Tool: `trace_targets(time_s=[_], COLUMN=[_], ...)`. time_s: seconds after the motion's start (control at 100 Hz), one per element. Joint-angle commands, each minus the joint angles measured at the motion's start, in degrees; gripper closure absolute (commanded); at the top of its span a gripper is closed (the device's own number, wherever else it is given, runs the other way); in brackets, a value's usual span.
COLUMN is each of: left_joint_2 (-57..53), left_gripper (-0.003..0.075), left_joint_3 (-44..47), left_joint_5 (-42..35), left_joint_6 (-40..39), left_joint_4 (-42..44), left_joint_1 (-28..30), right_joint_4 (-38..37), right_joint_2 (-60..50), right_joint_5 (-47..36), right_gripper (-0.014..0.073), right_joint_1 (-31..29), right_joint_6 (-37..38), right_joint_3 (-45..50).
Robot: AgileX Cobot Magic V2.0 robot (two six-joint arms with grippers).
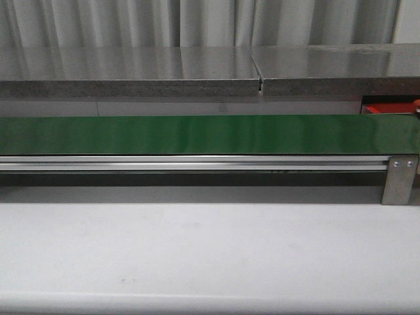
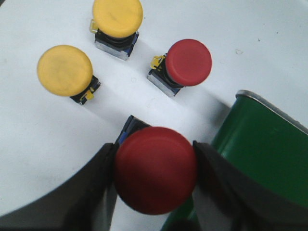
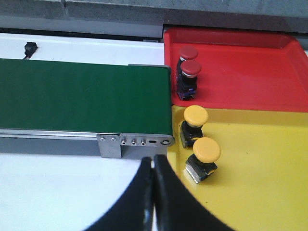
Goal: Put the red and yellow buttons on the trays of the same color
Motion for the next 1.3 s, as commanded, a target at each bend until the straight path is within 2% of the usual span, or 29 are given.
trace_targets(time_s=[0.0, 0.21, 0.53, 0.88, 0.93, 1.0, 1.1, 1.15, 1.29], left_joint_2=[-7.2, -12.7, -12.3, -9.3, -9.3, -9.3, -9.3, -9.3, -9.9], left_gripper=[0.0554, 0.0553, 0.0553, 0.0537, 0.051, 0.0423, 0.0218, 0.0153, 0.0135], left_joint_3=[1.5, 7.7, 8.4, 8.4, 8.4, 8.4, 8.4, 8.4, 8.4], left_joint_5=[-3.4, -5.4, -5.7, -2.7, -2.6, -2.2, -1.8, -1.8, -1.7], left_joint_6=[-0.1, 1.3, 1.3, 1.6, 2.5, 2.9, 2.9, 2.9, 2.9], left_joint_4=[-1.1, -1.4, -2.0, -3.6, -3.6, -3.6, -3.7, -3.7, -5.8], left_joint_1=[-0.1, -2.7, -8.7, -9.1, -9.1, -9.1, -9.1, -9.1, -9.1], right_joint_4=[-0.6, -0.6, -0.6, -0.6, -0.6, -0.6, -0.6, -0.6, -0.6], right_joint_2=[0.0, 0.0, 0.0, 0.0, 0.0, 0.0, 0.0, 0.0, 0.0], right_joint_5=[-3.8, -3.8, -3.8, -3.8, -3.8, -3.8, -3.8, -3.8, -3.8], right_gripper=[0.0711, 0.0711, 0.0711, 0.0711, 0.0711, 0.0711, 0.0711, 0.0711, 0.0711], right_joint_1=[0.0, 0.0, 0.0, 0.0, 0.0, 0.0, 0.0, 0.0, 0.0], right_joint_6=[-0.5, -0.5, -0.5, -0.5, -0.5, -0.5, -0.5, -0.5, -0.5], right_joint_3=[-1.5, -1.5, -1.5, -1.5, -1.5, -1.5, -1.5, -1.5, -1.5])
